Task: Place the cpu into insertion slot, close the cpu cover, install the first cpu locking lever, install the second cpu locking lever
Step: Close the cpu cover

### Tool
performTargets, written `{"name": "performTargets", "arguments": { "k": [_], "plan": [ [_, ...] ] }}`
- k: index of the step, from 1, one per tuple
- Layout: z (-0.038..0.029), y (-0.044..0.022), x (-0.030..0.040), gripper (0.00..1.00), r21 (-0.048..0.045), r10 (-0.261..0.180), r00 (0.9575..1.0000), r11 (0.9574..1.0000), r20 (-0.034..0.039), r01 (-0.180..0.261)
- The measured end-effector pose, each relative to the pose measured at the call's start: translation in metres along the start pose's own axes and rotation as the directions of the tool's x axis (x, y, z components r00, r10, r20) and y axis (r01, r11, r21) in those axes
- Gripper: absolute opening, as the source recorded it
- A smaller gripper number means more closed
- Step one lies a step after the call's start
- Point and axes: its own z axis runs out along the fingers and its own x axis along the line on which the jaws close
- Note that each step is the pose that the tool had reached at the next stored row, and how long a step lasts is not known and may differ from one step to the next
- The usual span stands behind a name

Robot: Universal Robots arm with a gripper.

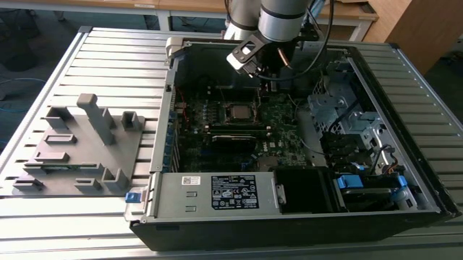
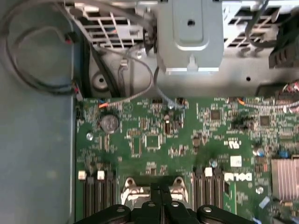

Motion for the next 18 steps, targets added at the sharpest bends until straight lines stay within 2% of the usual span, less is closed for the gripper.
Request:
{"name": "performTargets", "arguments": {
  "k": [8, 15, 18],
  "plan": [
    [-0.0006, -0.0189, -0.0006, 0.1, -0.0001, 0.0, 1.0, 1.0, -0.0038, 0.0],
    [-0.0007, -0.0197, -0.0007, 0.1, 0.0, 0.0, 1.0, 1.0, -0.0038, 0.0],
    [-0.0008, -0.0198, -0.0007, 0.1, 0.0042, 0.0, 1.0, 1.0, -0.0035, 0.0]
  ]
}}
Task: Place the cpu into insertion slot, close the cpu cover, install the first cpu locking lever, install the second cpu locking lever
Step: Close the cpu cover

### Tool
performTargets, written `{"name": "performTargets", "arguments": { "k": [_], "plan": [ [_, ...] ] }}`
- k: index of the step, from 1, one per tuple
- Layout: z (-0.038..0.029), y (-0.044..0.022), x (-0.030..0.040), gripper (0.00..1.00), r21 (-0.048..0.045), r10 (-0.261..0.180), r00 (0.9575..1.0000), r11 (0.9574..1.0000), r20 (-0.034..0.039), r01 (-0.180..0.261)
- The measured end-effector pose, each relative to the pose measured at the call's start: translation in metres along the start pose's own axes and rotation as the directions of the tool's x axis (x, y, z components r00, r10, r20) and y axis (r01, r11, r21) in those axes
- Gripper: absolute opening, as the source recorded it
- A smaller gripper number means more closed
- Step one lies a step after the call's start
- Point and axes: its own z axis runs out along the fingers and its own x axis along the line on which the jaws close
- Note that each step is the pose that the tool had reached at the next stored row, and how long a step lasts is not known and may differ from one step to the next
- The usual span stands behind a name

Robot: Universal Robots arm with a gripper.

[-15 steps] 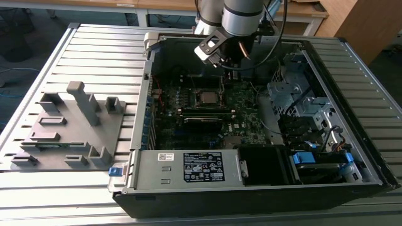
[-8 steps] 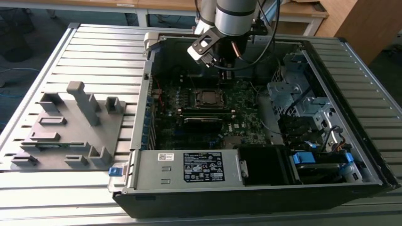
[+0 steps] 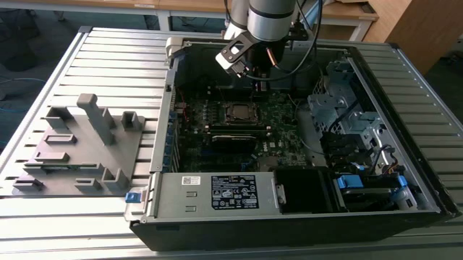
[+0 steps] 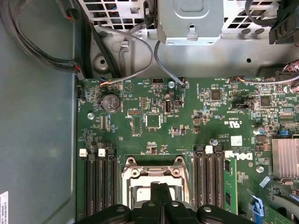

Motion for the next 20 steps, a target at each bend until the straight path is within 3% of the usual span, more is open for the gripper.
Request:
{"name": "performTargets", "arguments": {
  "k": [6, 8, 20],
  "plan": [
    [0.0001, 0.0001, 0.0001, 0.1, 0.0025, 0.0, 1.0, 1.0, 0.0, 0.0],
    [0.0003, 0.0001, 0.0001, 0.1, 0.0093, 0.0, 1.0, 1.0, 0.0, 0.0],
    [0.0003, 0.0, 0.0, 0.1, 0.026, 0.0, 1.0, 0.9997, 0.0009, 0.0]
  ]
}}
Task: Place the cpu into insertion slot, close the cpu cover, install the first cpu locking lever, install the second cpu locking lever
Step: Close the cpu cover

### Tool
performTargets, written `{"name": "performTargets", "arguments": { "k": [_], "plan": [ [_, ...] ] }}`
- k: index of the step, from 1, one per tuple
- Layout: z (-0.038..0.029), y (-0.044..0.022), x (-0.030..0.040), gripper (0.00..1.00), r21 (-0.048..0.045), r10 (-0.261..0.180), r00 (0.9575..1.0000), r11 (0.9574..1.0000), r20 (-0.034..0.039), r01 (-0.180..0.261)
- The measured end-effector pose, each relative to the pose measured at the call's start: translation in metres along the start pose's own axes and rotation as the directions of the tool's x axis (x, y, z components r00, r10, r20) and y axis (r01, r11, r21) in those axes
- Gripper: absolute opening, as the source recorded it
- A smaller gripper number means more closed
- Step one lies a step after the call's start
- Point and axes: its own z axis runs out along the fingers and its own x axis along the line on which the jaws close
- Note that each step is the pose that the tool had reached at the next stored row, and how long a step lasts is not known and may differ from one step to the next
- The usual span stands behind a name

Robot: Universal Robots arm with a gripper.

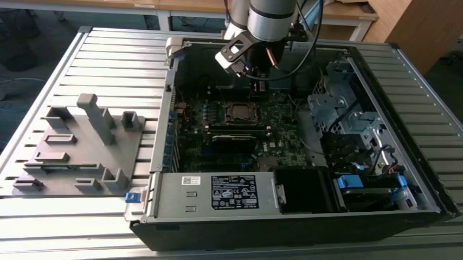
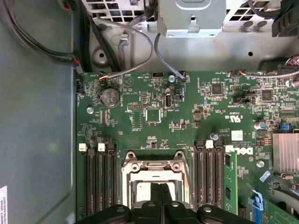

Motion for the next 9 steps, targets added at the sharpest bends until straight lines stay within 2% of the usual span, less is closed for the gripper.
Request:
{"name": "performTargets", "arguments": {
  "k": [9],
  "plan": [
    [0.0015, 0.0, 0.0, 0.1, 0.0003, 0.0, 1.0, 1.0, 0.0001, 0.0]
  ]
}}
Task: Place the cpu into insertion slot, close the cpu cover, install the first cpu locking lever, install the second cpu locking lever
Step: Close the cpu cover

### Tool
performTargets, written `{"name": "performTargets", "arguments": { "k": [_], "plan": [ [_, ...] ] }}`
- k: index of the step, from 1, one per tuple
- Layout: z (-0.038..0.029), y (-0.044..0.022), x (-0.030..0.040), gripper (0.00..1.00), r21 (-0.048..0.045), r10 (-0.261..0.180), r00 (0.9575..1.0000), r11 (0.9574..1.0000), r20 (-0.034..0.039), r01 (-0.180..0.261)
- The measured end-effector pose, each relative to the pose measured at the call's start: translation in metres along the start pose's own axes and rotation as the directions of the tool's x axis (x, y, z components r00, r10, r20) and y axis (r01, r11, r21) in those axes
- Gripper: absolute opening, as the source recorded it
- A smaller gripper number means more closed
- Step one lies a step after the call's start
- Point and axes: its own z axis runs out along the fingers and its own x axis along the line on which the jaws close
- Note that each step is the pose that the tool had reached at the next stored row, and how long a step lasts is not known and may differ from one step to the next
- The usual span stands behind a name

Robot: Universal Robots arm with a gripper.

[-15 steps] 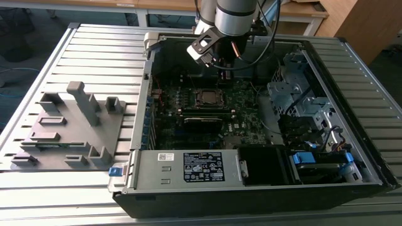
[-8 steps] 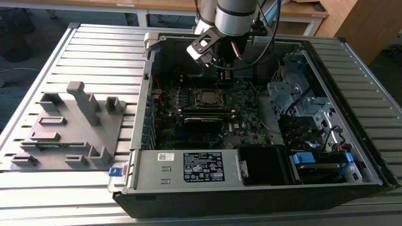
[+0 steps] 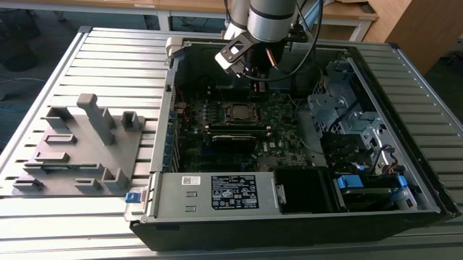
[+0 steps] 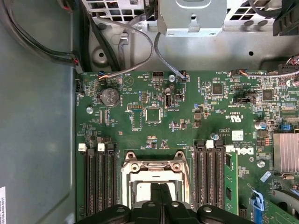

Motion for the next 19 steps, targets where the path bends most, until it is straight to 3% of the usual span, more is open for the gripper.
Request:
{"name": "performTargets", "arguments": {
  "k": [12, 19],
  "plan": [
    [0.0012, -0.0003, 0.0, 0.1, -0.0002, 0.0, 1.0, 1.0, -0.0004, 0.0],
    [0.005, -0.0063, -0.0002, 0.1, -0.0001, 0.0, 1.0, 1.0, -0.0002, 0.0]
  ]
}}
